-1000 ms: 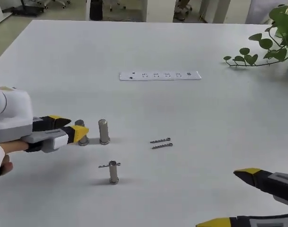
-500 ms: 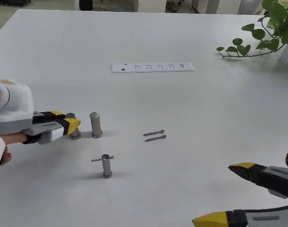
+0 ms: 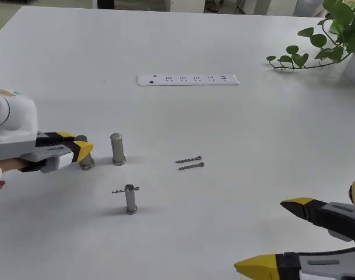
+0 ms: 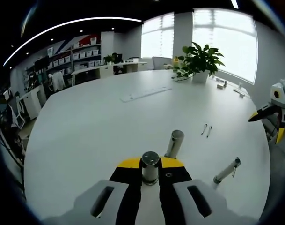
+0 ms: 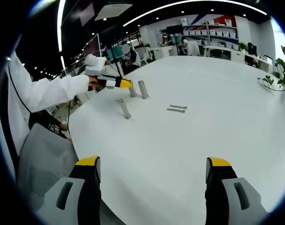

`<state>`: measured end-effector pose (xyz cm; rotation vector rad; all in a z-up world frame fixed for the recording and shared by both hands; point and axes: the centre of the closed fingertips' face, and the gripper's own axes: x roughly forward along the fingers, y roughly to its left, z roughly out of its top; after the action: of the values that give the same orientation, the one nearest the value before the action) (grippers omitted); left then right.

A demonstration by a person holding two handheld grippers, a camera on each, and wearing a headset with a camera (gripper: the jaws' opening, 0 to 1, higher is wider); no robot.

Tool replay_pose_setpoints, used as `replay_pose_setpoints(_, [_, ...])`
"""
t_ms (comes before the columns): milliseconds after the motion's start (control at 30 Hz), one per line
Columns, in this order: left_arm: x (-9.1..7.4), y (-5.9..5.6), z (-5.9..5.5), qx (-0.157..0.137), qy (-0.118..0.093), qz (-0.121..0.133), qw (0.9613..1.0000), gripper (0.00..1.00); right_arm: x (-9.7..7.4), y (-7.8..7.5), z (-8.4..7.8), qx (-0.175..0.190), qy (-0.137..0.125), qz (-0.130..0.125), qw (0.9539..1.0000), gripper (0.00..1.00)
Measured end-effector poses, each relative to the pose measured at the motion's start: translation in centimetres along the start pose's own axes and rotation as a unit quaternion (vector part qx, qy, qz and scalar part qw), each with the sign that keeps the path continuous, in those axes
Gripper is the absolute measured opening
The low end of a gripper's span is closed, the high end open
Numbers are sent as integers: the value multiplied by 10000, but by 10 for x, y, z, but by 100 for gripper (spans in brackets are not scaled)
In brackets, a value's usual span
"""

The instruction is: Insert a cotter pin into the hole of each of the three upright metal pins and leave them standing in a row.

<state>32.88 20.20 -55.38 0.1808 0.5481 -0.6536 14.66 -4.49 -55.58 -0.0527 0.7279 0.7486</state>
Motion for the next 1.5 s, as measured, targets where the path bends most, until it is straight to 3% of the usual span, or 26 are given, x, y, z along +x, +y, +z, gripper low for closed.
replay_pose_setpoints(67, [-11, -8, 1, 155, 26, 74, 9998, 9, 0, 1, 0, 21, -12, 13, 10000, 91])
replay_pose_setpoints(167, [-26, -22, 2, 134, -13, 65, 9999, 9, 1, 3, 1, 39, -53, 39, 10000, 91])
replay_pose_setpoints(200, [-30, -26, 2, 44, -29, 55, 10000, 9, 0, 5, 1, 32, -74, 59, 10000, 91])
replay_pose_setpoints(267, [-40, -38, 2, -404, -56, 10, 9992, 9, 1, 7, 2, 19, -91, 79, 9999, 91])
replay_pose_setpoints(400, [-59, -59, 3, -356, -177, -40, 9992, 9, 2, 12, 3, -6, -162, 172, 9997, 91])
replay_pose_setpoints(700, [-79, -91, -10, -339, 0, -53, 9994, 9, 6, 23, 9, -141, -234, 383, 9989, 91])
replay_pose_setpoints(867, [-81, -106, -13, -434, 43, -56, 9990, 9, 6, 23, 8, -128, -275, 410, 9987, 91])
replay_pose_setpoints(1100, [-75, -133, -18, -208, 88, -142, 9996, 9, 4, 20, 11, -87, -352, 417, 9985, 91])
replay_pose_setpoints(1333, [-60, -170, -21, -57, 280, -418, 9987, 9, 2, 19, 11, -83, -389, 402, 9984, 91])
replay_pose_setpoints(1500, [-52, -180, -16, -60, 272, -305, 9991, 9, 0, 18, 12, -79, -414, 405, 9983, 91])
